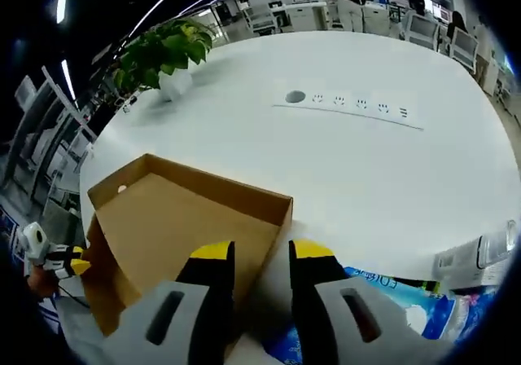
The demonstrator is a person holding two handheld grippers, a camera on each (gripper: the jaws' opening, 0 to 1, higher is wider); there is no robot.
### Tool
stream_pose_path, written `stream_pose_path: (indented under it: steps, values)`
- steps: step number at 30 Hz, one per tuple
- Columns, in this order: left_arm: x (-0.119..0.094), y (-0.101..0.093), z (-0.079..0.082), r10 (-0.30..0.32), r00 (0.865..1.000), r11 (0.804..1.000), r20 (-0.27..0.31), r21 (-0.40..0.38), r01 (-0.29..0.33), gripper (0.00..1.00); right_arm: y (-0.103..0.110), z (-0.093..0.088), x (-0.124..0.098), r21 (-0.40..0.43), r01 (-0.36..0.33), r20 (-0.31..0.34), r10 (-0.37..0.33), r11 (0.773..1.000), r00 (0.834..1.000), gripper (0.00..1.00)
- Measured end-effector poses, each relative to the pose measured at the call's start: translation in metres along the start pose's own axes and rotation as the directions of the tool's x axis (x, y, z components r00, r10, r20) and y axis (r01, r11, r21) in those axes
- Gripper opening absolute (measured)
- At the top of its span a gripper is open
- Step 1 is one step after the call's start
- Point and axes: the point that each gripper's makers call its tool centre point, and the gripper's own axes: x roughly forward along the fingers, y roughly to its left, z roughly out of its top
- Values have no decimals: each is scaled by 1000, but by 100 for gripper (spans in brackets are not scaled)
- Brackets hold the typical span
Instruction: Operate the shoe box by opening the lid, removing the specified soft item, and placing it in the target area until the item is outside and the box remains undamaged.
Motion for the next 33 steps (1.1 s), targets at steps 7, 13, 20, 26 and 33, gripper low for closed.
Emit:
stream_pose_path:
  steps: [7, 13, 20, 26, 33]
  values:
    - [0, 0, 0, 4, 1000, 1000, -3, -6, -4, 11, -4, -8, 12, 27, 42, -39, -41, 999, 998, 19]
    - [1, 1, 0, 9, 1000, 1000, -4, -8, -9, 11, -19, -4, 26, 23, 88, -67, -87, 996, 994, 11]
    - [4, 5, 1, 26, 1000, 1000, -6, -9, -26, 10, -28, 3, 29, -25, 125, -43, -126, 992, 991, 8]
    - [6, 5, 3, 33, 999, 999, -4, -12, -33, 10, -32, 12, 26, -39, 155, -10, -155, 987, 988, 6]
    - [8, 5, 3, 51, 999, 999, 0, -7, -51, 9, -15, 12, 0, -34, 172, 33, -171, 985, 985, 5]
